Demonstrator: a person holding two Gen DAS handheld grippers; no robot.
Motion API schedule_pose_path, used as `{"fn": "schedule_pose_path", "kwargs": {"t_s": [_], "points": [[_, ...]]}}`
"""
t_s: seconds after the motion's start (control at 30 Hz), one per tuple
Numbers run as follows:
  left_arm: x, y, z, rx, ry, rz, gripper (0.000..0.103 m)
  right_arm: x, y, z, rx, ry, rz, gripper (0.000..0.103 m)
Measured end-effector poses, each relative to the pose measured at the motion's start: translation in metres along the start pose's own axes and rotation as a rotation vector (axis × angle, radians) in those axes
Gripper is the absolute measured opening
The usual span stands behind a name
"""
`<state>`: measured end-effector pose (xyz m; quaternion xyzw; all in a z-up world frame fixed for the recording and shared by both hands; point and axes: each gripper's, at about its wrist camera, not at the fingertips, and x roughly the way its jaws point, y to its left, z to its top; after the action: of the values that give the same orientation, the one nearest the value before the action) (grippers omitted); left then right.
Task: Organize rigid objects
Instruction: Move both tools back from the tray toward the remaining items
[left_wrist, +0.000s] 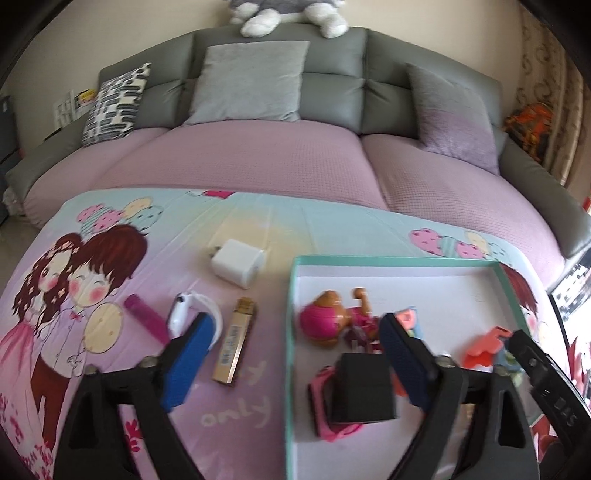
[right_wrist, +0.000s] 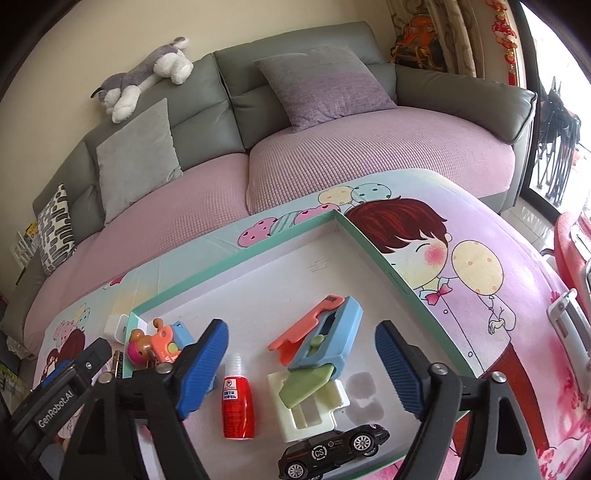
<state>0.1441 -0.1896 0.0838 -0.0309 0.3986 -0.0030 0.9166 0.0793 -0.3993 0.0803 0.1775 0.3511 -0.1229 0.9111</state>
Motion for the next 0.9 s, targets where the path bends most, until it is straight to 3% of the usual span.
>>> {"fn": "schedule_pose_path", "kwargs": {"t_s": [0.17, 0.3, 0.9], "points": [[0.0, 0.016, 0.001, -0.059, -0.013, 0.026, 0.094, 0.0, 0.004, 0.0, -0.009, -0.008, 0.01, 0.103], [-0.001, 0.024, 0.002, -0.09, -0.036, 0.062, 0.095, 0.0, 0.005, -0.001, -0.008, -0.011, 0.012, 0.103], [0.001, 0.04, 0.002, -0.124, -0.024, 0.084, 0.095, 0.0, 0.024, -0.003, -0.06, -0.011, 0.047, 0.103]]}}
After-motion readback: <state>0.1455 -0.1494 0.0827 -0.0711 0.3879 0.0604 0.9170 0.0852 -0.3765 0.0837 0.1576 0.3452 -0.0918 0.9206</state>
